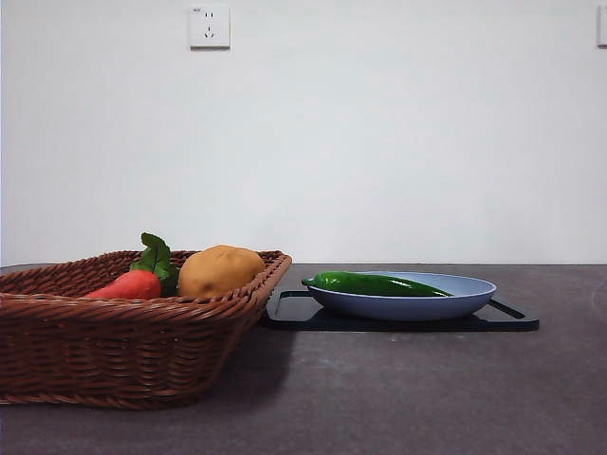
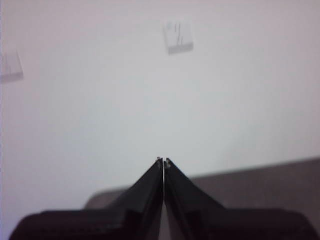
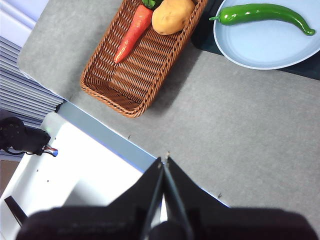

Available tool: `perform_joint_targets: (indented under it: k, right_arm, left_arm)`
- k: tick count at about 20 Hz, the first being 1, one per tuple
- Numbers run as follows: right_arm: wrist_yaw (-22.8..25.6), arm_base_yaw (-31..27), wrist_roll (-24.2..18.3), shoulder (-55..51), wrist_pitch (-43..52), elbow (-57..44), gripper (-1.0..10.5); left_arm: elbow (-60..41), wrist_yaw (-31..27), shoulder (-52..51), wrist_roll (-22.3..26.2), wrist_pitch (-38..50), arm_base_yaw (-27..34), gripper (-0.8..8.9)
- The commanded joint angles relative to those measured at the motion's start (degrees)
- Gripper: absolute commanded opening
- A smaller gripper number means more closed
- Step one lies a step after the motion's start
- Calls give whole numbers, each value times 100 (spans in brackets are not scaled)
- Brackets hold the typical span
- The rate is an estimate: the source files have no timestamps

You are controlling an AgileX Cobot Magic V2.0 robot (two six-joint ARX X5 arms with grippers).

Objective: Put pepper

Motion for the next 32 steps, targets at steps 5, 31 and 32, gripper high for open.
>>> perform_joint_targets:
  k: [5, 31, 32]
  right_arm:
    - [13, 13, 31, 46, -87, 101, 11]
    - [48, -258, -693, -459, 769, -70, 11]
    - [-33, -420, -717, -765, 1294, -308, 11]
  left_arm:
    - [-1578, -13, -682, -269, 125, 195, 8]
    - [-2170, 7, -1008, -262, -315, 195, 8]
    - [-2170, 7, -1008, -262, -317, 195, 8]
